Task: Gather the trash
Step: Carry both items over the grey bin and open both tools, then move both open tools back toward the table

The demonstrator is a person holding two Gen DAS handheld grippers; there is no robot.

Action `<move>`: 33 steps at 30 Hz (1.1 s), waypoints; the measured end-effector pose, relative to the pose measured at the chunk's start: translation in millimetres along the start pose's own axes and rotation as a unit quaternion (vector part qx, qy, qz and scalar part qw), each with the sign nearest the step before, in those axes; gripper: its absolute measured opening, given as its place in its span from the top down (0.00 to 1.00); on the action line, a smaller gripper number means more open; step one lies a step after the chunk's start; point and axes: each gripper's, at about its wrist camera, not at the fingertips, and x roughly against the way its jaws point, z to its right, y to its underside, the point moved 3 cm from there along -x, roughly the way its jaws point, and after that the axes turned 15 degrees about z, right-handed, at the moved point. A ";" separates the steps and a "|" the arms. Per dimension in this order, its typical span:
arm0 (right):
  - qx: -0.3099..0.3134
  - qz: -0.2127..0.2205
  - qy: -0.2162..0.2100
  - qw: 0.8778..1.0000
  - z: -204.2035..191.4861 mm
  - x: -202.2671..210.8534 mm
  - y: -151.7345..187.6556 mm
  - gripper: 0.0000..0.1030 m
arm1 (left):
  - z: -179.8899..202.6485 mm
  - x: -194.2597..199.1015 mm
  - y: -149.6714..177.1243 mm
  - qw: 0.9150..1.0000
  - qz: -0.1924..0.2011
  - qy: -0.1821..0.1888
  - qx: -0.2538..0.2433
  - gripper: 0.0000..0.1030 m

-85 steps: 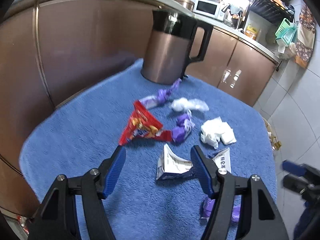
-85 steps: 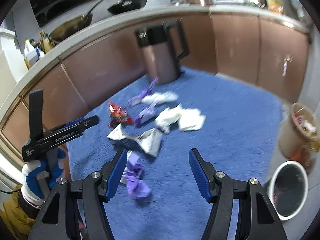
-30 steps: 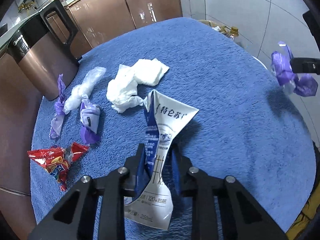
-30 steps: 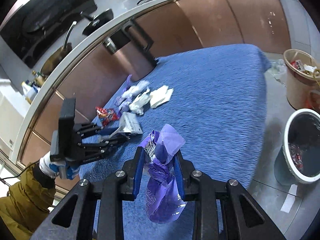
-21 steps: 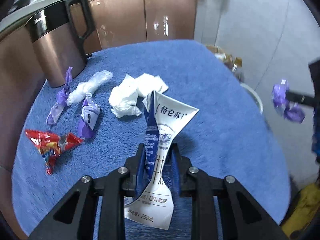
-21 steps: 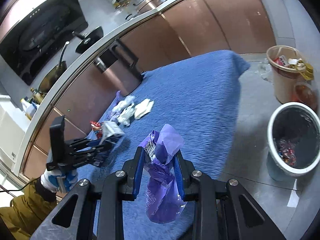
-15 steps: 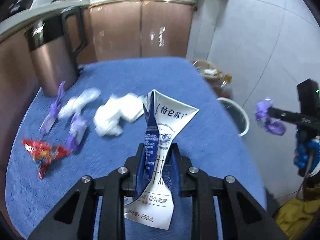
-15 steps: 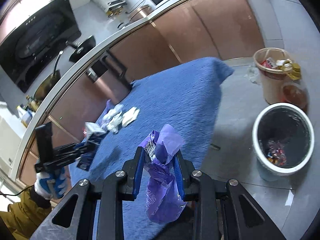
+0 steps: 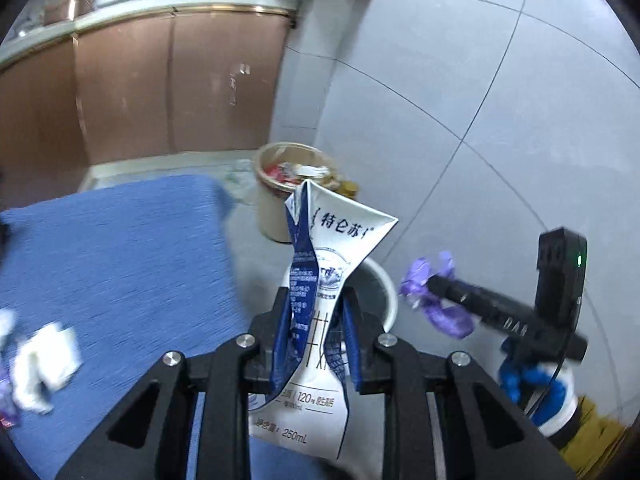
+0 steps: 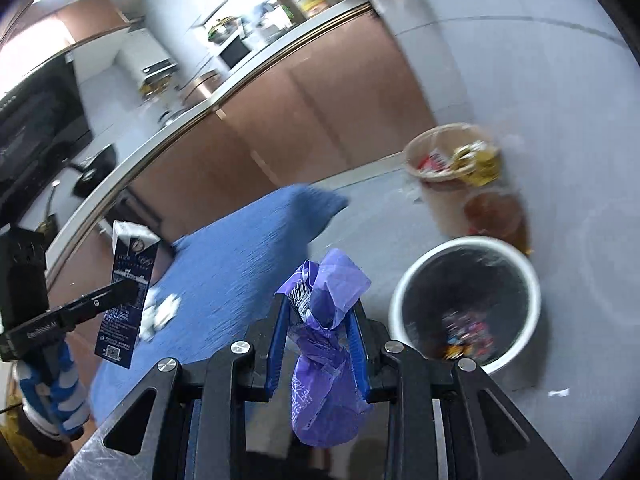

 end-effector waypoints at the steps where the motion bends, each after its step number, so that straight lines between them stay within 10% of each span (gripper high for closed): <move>1: -0.002 0.003 0.010 1.000 6.4 -2.7 -4.9 0.74 | 8.4 -15.5 -3.6 1.000 -0.005 0.005 -0.001 0.78; 11: 0.003 0.005 0.100 0.995 59.9 -35.7 -24.0 0.69 | 49.3 -117.7 -24.8 0.999 -0.022 0.011 0.028 0.77; 14: 0.015 -0.001 0.130 0.991 73.3 -39.0 -22.9 0.63 | 50.5 -125.3 -27.0 0.998 -0.015 0.014 0.055 0.56; 22: 0.024 0.001 0.149 0.989 74.6 -27.2 -17.7 0.53 | 55.9 -103.3 -27.2 0.999 0.015 -0.005 0.048 0.45; 33: 0.077 0.048 0.140 0.986 12.4 5.9 -31.0 0.39 | 32.8 1.6 -38.2 0.981 0.169 -0.092 0.034 0.45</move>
